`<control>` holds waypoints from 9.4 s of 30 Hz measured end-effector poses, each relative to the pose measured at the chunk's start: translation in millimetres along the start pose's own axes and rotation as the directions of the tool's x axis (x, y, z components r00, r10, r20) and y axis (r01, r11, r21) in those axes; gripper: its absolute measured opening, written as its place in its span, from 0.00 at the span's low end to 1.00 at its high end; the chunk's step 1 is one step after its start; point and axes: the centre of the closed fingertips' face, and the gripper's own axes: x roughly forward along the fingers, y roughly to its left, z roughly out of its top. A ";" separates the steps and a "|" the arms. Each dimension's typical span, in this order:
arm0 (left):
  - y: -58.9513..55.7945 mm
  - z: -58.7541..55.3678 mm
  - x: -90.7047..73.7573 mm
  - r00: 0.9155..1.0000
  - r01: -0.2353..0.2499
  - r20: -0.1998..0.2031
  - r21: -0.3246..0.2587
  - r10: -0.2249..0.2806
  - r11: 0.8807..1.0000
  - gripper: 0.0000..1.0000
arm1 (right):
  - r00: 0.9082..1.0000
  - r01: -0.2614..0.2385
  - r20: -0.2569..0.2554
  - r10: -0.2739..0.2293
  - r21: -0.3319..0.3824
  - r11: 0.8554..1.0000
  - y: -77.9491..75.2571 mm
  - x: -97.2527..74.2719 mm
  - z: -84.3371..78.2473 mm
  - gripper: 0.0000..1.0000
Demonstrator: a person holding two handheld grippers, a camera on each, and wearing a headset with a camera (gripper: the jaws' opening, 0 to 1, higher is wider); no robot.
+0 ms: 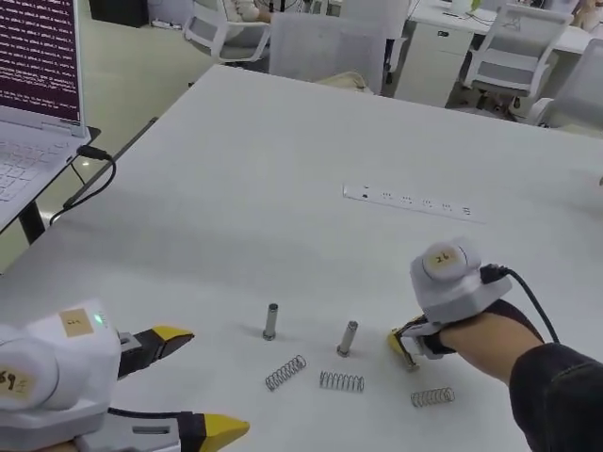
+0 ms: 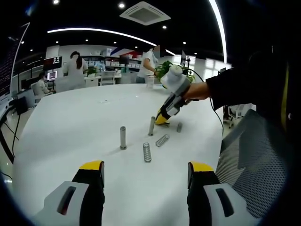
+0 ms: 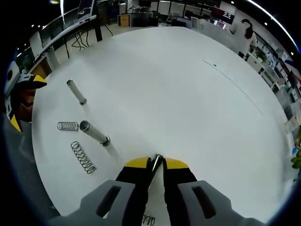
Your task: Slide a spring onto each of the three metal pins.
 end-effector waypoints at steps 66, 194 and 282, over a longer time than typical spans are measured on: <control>-13.0 12.8 -3.9 1.000 0.018 0.008 0.054 -0.018 0.998 0.67 | 0.982 0.006 0.188 -0.021 0.083 0.997 1.5 -58.0 -10.5 0.04; -16.7 8.7 -6.1 1.000 0.020 -0.019 0.064 -0.019 0.998 0.65 | 0.974 -0.173 0.155 0.168 0.022 0.985 22.5 -62.9 -78.8 0.10; -76.8 36.4 8.8 0.964 0.266 -0.064 0.322 -0.260 0.909 0.31 | 0.795 -0.535 0.141 0.590 -0.297 0.791 186.6 -141.4 30.3 0.00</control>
